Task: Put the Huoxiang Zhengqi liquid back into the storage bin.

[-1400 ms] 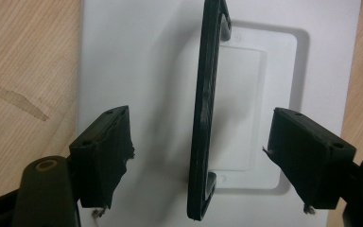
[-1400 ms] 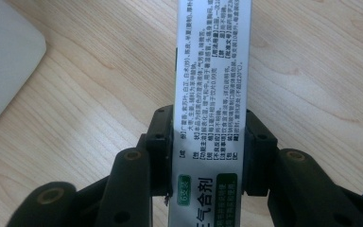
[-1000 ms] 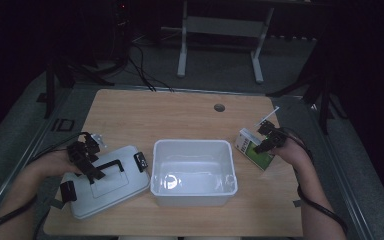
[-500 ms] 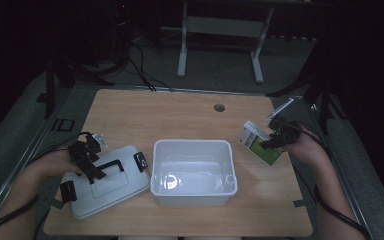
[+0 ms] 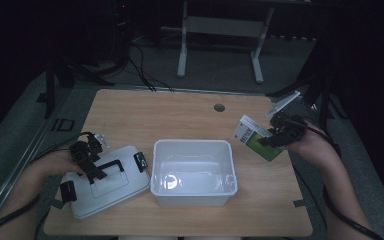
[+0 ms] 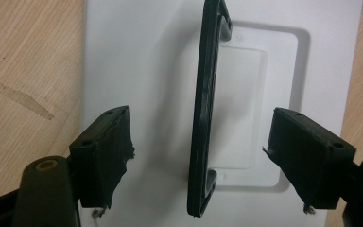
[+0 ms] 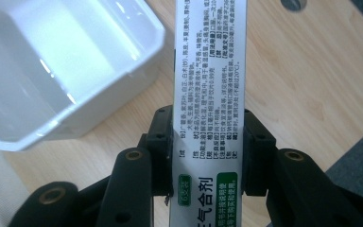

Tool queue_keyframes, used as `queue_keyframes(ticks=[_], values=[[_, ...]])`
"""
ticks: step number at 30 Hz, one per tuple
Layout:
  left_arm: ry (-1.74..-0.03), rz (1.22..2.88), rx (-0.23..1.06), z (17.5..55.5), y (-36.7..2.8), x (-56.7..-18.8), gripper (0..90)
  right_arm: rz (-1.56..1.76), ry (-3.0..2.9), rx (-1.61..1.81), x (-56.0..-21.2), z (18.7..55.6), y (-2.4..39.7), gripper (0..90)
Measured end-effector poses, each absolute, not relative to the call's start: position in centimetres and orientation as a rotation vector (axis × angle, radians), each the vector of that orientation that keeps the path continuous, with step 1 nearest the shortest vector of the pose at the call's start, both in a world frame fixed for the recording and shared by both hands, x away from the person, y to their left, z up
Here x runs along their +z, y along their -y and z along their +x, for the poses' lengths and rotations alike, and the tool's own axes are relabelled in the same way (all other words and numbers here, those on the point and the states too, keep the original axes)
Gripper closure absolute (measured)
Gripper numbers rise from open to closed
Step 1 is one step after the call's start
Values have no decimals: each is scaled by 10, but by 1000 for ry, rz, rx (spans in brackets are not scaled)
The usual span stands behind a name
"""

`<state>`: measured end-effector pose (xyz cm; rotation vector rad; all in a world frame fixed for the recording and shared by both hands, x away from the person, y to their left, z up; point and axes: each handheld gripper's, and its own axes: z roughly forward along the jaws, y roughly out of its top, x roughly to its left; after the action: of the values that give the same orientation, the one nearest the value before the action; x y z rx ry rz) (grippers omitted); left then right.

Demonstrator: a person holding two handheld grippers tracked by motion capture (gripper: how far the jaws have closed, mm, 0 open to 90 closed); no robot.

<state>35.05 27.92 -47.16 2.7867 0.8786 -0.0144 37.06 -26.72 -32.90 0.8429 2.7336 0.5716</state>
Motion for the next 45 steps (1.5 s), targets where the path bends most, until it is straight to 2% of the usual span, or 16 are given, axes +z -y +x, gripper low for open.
queue_keyframes(ticks=[9, 25, 45], values=[[-868, 2792, -6, 350, -279, -469, 227, 679, -2780, 620, -312, 353, 236, 636], [-871, 2793, -3, 349, -280, -469, 227, 409, -2872, 700, -305, 329, 186, 635], [-866, 2804, -4, 348, -280, -469, 227, 162, -3001, 654, -332, 318, 136, 634]])
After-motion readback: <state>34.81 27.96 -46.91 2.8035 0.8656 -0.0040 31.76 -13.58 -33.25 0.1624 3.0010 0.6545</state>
